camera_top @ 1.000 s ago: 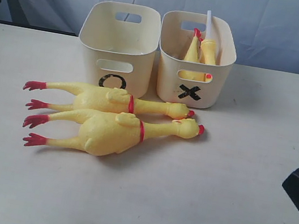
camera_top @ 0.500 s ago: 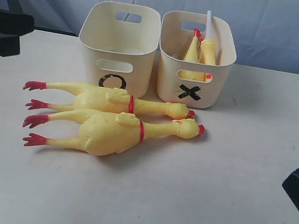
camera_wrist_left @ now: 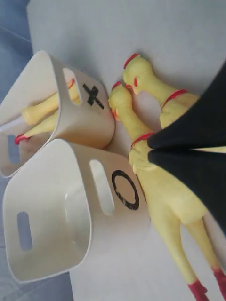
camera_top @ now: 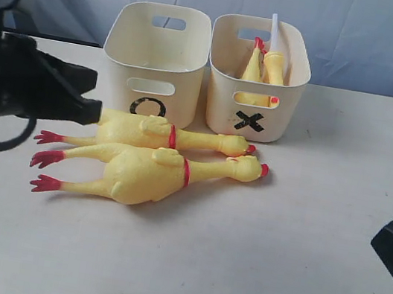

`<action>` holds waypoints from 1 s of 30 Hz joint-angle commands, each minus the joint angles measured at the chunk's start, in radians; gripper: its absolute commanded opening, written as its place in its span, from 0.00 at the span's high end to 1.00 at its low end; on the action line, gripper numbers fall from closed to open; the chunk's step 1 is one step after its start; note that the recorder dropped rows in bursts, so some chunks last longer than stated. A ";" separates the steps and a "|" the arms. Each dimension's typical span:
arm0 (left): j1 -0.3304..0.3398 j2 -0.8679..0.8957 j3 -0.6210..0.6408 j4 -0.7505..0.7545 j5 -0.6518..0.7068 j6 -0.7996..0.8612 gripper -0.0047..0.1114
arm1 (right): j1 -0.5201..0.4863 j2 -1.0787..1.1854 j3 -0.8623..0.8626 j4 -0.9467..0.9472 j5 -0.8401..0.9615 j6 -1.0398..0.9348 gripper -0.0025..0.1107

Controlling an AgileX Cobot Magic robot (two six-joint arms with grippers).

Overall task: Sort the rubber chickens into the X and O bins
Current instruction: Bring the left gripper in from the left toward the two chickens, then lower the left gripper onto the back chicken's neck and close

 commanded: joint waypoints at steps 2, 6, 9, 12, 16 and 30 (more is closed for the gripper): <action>-0.101 0.066 -0.066 -0.104 0.025 0.224 0.96 | -0.004 -0.006 0.001 0.000 -0.002 -0.001 0.99; -0.148 0.112 -0.112 -0.104 0.027 0.268 0.96 | -0.004 -0.006 0.001 0.000 -0.002 -0.001 0.99; -0.174 0.157 -0.143 -0.116 0.030 0.268 0.96 | -0.004 -0.006 0.001 0.000 -0.002 -0.001 0.99; -0.195 0.212 -0.171 -0.184 0.056 0.336 0.96 | -0.004 -0.006 0.001 0.000 -0.004 -0.001 0.99; -0.220 0.271 -0.205 -0.355 0.101 0.539 0.96 | -0.004 -0.006 0.001 0.000 -0.004 -0.001 0.99; -0.223 0.336 -0.294 -0.426 0.305 0.669 0.96 | -0.004 -0.006 0.001 0.000 -0.004 -0.001 0.99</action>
